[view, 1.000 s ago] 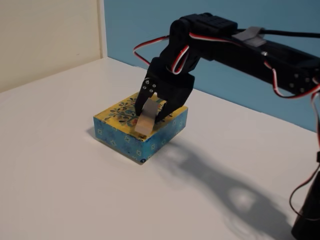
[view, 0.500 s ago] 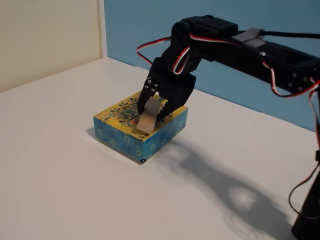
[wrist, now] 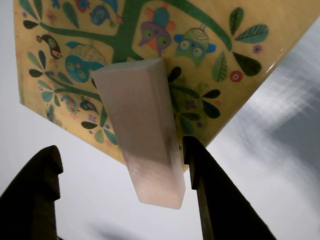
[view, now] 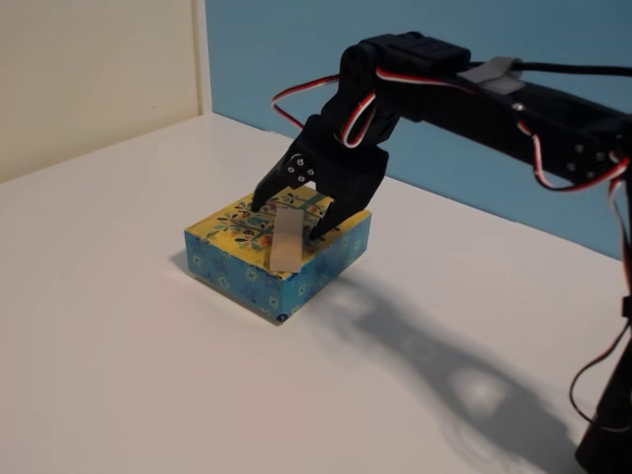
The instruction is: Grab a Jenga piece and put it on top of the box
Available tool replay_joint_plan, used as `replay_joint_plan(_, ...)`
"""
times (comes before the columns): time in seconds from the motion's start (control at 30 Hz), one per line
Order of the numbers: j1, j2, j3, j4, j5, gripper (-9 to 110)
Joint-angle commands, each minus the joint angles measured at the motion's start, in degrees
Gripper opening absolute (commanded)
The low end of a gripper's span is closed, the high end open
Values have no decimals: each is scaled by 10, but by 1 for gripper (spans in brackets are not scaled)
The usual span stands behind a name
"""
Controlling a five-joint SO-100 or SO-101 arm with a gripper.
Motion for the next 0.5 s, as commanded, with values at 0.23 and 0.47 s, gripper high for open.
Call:
replay_joint_plan(0.23, 6, 21, -24, -3, -1, 33)
replay_joint_plan(0.47, 17, 39, -20, 16, 2, 33)
